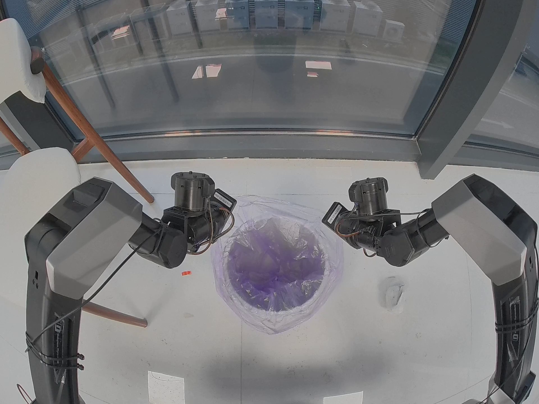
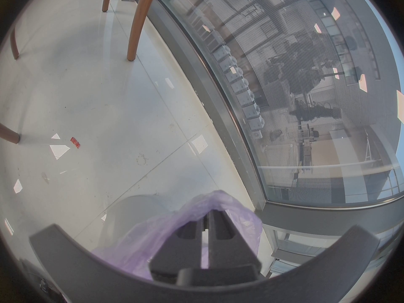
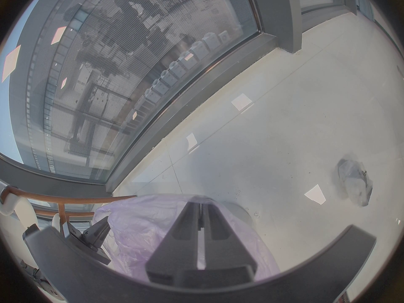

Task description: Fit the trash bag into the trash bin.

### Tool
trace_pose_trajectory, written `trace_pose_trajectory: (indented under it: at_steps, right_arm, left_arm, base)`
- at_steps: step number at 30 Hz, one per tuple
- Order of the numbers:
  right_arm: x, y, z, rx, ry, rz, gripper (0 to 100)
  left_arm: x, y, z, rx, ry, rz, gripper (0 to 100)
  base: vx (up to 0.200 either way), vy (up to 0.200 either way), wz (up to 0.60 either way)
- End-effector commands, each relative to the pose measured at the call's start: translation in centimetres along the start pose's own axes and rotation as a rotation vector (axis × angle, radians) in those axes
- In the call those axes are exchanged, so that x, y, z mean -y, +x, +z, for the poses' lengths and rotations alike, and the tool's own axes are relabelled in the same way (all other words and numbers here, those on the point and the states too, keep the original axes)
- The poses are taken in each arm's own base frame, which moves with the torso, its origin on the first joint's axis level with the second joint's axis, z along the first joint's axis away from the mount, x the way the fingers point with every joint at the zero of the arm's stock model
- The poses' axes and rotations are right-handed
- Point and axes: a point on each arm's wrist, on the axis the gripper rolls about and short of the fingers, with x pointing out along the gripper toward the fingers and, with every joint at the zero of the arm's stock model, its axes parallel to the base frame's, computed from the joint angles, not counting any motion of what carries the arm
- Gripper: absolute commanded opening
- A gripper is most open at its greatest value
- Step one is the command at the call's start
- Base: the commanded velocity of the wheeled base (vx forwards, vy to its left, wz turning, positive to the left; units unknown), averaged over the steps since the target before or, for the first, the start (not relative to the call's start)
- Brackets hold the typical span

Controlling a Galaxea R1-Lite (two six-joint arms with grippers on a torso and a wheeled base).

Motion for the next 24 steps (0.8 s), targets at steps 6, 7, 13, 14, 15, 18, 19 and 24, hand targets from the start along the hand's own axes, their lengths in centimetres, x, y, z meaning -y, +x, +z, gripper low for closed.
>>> trace_pose_trajectory:
  at_steps: [6, 7, 13, 14, 15, 18, 19, 24]
  right_arm:
    - [1.0, 1.0, -0.6, -0.013, 0.002, -0.024, 0]
    - [1.0, 1.0, -0.6, -0.013, 0.002, -0.024, 0]
    - [1.5, 1.4, -1.1, -0.023, 0.001, -0.037, 0]
    - [1.7, 1.5, -1.3, -0.027, 0.001, -0.042, 0]
    - [1.8, 1.6, -1.3, -0.028, 0.001, -0.043, 0]
    - [2.0, 1.8, -1.5, -0.033, 0.000, -0.049, 0]
    - [2.1, 1.9, -1.6, -0.035, -0.001, -0.051, 0]
    - [2.2, 2.1, -1.8, -0.037, -0.002, -0.051, 0]
  left_arm:
    - [-0.7, 0.6, -0.4, -0.008, -0.004, 0.014, 0]
    - [-0.7, 0.6, -0.4, -0.006, -0.005, 0.015, 0]
    - [-1.8, 1.3, -0.8, -0.012, -0.020, 0.037, 0]
    - [-1.9, 1.3, -0.8, -0.012, -0.020, 0.040, 0]
    - [-1.9, 1.3, -0.8, -0.009, -0.020, 0.042, 0]
    - [-2.1, 1.3, -0.9, -0.012, -0.020, 0.047, 0]
    - [-2.1, 1.3, -0.9, -0.012, -0.020, 0.049, 0]
    - [-3.2, 2.0, -1.3, -0.019, -0.019, 0.069, 0]
  base:
    - [0.000, 0.000, 0.00]
    - [0.000, 0.000, 0.00]
    - [0.000, 0.000, 0.00]
    - [0.000, 0.000, 0.00]
    - [0.000, 0.000, 0.00]
    - [0.000, 0.000, 0.00]
    - [0.000, 0.000, 0.00]
    - [0.000, 0.000, 0.00]
